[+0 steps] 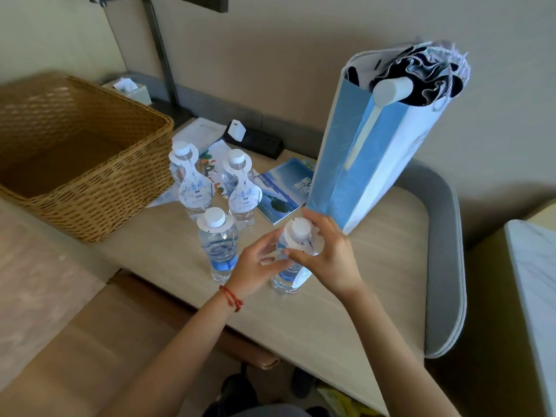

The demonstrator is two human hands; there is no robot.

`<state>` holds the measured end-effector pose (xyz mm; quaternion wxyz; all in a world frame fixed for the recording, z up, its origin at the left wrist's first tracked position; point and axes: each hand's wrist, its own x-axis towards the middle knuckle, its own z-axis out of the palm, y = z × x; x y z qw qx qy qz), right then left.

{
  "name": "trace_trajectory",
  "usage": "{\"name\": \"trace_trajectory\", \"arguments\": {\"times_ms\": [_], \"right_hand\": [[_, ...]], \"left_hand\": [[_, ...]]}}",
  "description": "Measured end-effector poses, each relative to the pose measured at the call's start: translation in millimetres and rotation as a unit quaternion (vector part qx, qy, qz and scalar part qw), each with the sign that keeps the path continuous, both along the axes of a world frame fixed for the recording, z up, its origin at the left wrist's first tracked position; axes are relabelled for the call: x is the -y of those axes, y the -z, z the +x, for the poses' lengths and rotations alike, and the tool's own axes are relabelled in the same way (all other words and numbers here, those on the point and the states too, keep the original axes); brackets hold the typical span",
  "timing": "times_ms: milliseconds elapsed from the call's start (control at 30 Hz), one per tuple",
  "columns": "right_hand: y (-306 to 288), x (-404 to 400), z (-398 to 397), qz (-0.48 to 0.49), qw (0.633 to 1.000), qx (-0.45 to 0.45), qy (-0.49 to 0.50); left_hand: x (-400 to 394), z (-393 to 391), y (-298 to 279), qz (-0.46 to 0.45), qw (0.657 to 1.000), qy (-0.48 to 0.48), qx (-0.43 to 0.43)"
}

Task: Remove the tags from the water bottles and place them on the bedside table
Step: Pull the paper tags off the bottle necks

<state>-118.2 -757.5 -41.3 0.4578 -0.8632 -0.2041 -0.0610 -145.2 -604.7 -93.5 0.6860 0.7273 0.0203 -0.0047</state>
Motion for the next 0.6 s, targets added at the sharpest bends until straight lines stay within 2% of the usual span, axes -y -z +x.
{"name": "trace_trajectory", "arguments": {"times_ms": [300,600], "right_hand": [[-1.7,1.3,1.7,-0.013,0.999,0.047,-0.006],[-10.6,2.6,5.0,-0.025,0.999,0.045,-0.013]], "left_hand": [[-8.5,9.5,5.3,-0.022,0.999,0.047,0.0],[-10.3,16.6,10.4,-0.051,0.995,0.081,0.001]]}}
